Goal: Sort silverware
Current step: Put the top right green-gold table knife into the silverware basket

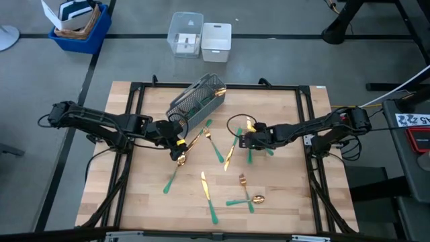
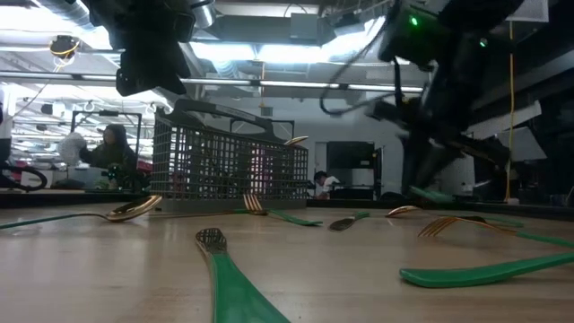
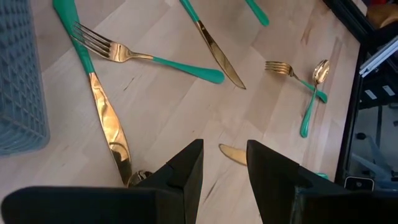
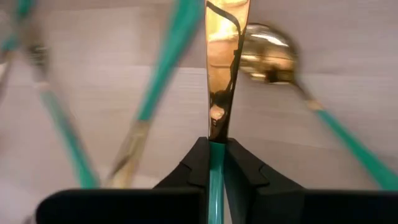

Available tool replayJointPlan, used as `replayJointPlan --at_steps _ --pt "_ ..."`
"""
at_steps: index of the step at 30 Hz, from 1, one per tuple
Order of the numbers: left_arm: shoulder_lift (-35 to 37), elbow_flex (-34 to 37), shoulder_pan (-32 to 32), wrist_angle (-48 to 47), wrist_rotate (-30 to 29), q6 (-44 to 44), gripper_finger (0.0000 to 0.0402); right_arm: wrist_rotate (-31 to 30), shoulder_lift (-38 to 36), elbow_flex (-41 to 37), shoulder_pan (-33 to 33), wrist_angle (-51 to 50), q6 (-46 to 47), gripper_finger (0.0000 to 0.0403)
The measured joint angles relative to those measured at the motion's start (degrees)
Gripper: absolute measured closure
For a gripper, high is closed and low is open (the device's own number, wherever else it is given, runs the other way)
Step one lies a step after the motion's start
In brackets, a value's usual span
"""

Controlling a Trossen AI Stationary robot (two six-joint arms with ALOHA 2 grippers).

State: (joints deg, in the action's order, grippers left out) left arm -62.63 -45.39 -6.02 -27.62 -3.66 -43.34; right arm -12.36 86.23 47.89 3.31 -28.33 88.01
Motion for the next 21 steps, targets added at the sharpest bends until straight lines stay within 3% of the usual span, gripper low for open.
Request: replayJointPlan --at_steps 8,15,21 --pt "0.2 0.0 0.1 -0.1 0.0 -1.9 0.0288 -2.2 -0.1 10.0 -0.4 -0.1 -11.8 0.0374" --pt "3.5 0.0 0.1 0.0 -0.1 -4.5 0.0288 -6.1 -0.1 21.2 -4.3 0.1 -30.6 0.0374" --pt "8.4 0.0 0.1 0.1 -5.7 -7.9 0.0288 -5.8 -0.3 25.6 -10.3 9.8 -47.2 0.0374"
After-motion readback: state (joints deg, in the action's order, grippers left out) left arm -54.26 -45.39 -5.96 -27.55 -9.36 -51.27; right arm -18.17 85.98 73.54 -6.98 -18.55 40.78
